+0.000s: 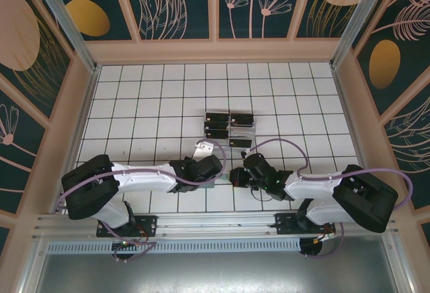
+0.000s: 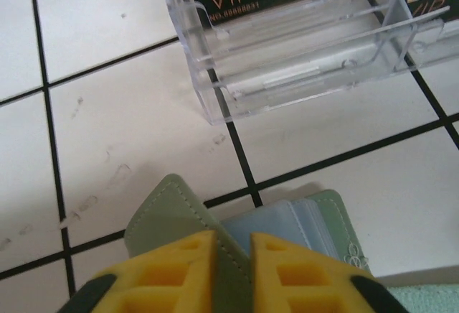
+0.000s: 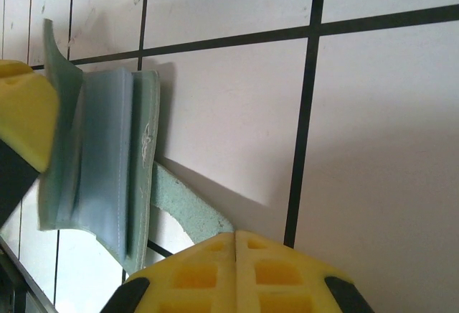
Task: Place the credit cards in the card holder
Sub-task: Open the card holder at the center of the table.
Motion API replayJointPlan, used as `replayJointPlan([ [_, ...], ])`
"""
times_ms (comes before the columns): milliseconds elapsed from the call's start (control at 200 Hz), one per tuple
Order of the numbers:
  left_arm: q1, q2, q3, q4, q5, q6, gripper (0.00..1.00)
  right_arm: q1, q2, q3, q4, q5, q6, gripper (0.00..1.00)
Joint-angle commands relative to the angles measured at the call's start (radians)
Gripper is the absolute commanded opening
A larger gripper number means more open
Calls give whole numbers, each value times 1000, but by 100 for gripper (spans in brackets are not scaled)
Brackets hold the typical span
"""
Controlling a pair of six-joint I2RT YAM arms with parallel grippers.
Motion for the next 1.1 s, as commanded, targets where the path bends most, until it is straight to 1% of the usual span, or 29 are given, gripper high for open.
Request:
replayJointPlan([
  [0,2,-20,3,-72,-65,-4,13,-12,-18,-6,-24,14,6,0],
  [45,2,-24,1,-78,-72,-7,11,-12,-19,-5,-26,15,6,0],
  [115,1,-31,-8,-86,-82,-16,5,-13,-23,-5,-29,14,5,0],
  [210,2,-54,-27,-89,-93,-36,2,-16,-37,0,-34,14,6,0],
  [345,3,-96,-63,-89,-97,-79,2,-22,-59,26,-61,20,-7,0],
  [445,3,-121,-92,-85,-90,-116,3,-28,-66,38,-77,23,-14,0],
  [545,3,-130,-119,-85,-76,-152,11,-37,-65,37,-79,27,-14,0],
  [611,3,-134,-137,-85,-69,-175,19,-42,-69,35,-80,29,-13,0],
  [661,3,-141,-151,-85,-65,-193,28,-45,-72,33,-82,33,-11,0],
  [816,3,-159,-178,-85,-54,-230,49,-61,-104,18,-104,49,-4,0],
  [1021,4,-146,-195,-66,-41,-242,60,-107,-186,-23,-151,66,8,0],
  [1096,3,-130,-195,-56,-36,-241,63,-126,-213,-40,-167,60,10,0],
])
